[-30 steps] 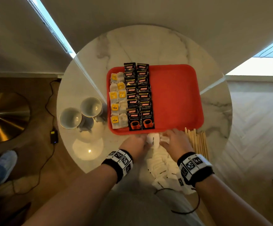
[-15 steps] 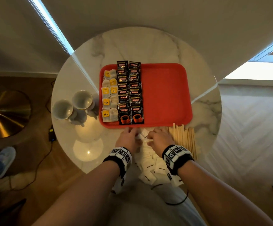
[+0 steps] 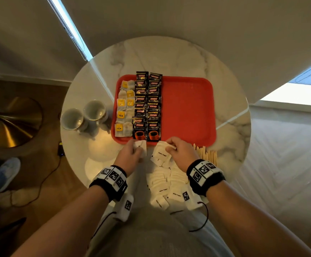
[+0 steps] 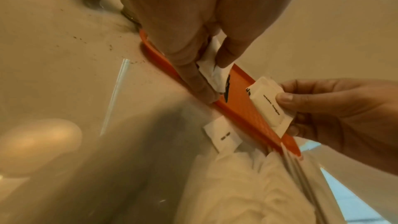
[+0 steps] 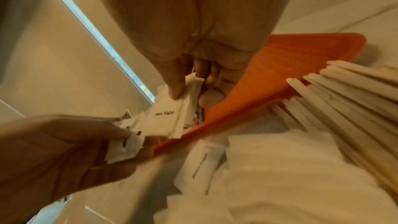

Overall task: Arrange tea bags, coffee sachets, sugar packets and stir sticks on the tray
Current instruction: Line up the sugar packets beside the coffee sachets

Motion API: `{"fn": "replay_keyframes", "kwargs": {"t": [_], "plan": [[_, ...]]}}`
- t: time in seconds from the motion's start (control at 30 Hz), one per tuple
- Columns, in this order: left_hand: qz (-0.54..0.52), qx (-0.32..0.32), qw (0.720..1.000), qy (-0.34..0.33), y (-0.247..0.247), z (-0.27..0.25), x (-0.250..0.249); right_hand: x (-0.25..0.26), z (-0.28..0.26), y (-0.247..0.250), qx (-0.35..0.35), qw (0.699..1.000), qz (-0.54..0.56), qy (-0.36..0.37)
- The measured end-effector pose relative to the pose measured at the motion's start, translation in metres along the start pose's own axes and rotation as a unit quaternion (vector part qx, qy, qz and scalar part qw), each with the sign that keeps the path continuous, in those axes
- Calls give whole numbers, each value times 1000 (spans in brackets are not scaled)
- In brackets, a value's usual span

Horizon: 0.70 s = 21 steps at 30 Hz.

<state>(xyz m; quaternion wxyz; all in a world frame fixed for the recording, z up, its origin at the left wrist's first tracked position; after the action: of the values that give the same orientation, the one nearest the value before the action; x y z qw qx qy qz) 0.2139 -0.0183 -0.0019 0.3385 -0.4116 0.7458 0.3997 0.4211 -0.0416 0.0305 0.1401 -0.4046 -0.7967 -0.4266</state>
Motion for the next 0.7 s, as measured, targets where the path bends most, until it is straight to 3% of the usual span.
{"fn": "replay_keyframes", "kwargs": {"t": [0.1,0.3,0.4,0.5,0.7], "plan": [[-108,4,993,39,-6,5,-14,7,3,3,3,1000,23,10],[-252,111,955,112,-20,12,-29,26,5,-2,-27,999,39,28],[-291,85,946,117,-14,24,-30,27,10,-6,-90,991,102,-12],[-317,62,938,127,-7,36,-33,33,14,-12,-100,978,179,-48],[-346,84,926,125,-1,53,-45,47,22,-6,-133,951,275,-56]]}}
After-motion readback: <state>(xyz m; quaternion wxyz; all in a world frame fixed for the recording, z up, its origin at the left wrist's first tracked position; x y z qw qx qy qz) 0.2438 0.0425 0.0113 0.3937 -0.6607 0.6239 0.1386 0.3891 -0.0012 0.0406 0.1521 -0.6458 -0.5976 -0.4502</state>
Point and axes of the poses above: each hand's wrist, its own z-axis towards the middle knuckle, its own y-axis out of the back of the hand, x = y × z, the point moved 4 cm from there along z, towards the middle knuckle, and after that the axes turned 7 degrees about -y, right-handed, at the moved point
